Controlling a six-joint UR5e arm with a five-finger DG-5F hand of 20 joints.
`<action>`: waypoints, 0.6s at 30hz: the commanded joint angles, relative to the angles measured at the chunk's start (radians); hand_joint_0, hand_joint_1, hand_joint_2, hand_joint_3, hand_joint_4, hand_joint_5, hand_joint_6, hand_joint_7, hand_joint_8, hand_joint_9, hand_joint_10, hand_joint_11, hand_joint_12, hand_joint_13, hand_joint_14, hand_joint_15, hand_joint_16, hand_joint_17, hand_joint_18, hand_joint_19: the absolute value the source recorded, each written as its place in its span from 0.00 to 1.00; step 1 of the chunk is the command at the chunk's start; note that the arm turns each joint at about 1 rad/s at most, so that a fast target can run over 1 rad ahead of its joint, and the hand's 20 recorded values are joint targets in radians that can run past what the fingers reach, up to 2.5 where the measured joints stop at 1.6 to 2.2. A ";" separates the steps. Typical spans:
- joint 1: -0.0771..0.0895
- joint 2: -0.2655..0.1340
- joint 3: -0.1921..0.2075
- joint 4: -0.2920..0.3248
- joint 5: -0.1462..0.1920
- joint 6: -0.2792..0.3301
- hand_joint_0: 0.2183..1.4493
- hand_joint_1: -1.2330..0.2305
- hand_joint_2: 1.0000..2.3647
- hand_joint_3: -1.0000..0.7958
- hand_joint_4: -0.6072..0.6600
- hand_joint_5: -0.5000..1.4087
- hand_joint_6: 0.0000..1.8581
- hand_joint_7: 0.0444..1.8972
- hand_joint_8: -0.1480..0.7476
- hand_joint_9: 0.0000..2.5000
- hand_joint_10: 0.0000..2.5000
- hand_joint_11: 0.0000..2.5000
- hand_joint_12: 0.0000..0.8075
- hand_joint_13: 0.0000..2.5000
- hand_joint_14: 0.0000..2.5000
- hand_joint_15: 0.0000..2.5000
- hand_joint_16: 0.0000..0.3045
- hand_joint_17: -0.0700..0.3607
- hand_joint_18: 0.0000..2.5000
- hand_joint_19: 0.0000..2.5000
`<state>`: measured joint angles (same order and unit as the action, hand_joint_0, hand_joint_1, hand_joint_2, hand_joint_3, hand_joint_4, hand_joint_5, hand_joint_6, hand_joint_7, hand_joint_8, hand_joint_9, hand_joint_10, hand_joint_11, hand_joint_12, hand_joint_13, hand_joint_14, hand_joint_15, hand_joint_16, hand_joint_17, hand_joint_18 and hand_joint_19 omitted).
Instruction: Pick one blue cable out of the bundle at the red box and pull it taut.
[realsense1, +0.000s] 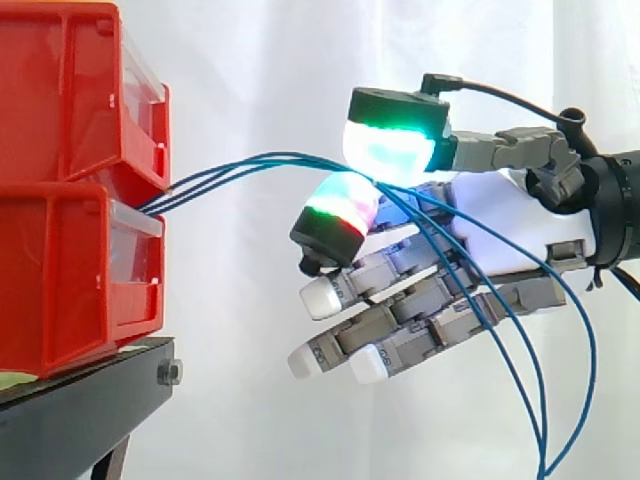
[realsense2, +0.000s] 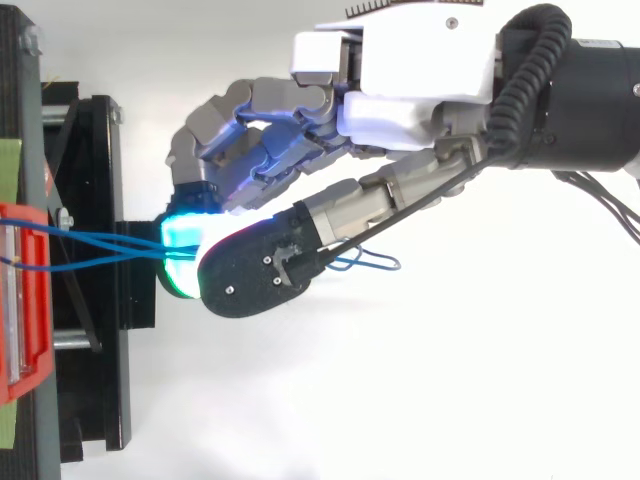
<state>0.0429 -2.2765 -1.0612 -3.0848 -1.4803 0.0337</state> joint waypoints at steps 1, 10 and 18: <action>0.000 0.000 0.000 0.000 0.000 0.000 0.34 0.25 0.02 0.52 0.42 0.18 0.44 0.52 0.46 0.28 0.00 0.13 0.45 0.10 0.00 0.00 0.18 0.45 0.18 0.07; 0.000 0.000 0.004 0.000 0.000 0.000 0.30 0.29 0.01 0.53 0.38 0.20 0.42 0.57 0.45 0.31 0.00 0.10 0.48 0.12 0.00 0.00 0.20 0.49 0.20 0.06; 0.002 0.000 0.004 0.000 0.000 0.000 0.34 0.26 0.01 0.56 0.41 0.18 0.46 0.53 0.45 0.28 0.00 0.13 0.46 0.11 0.00 0.00 0.19 0.47 0.19 0.06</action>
<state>0.0432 -2.2764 -1.0572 -3.0849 -1.4803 0.0337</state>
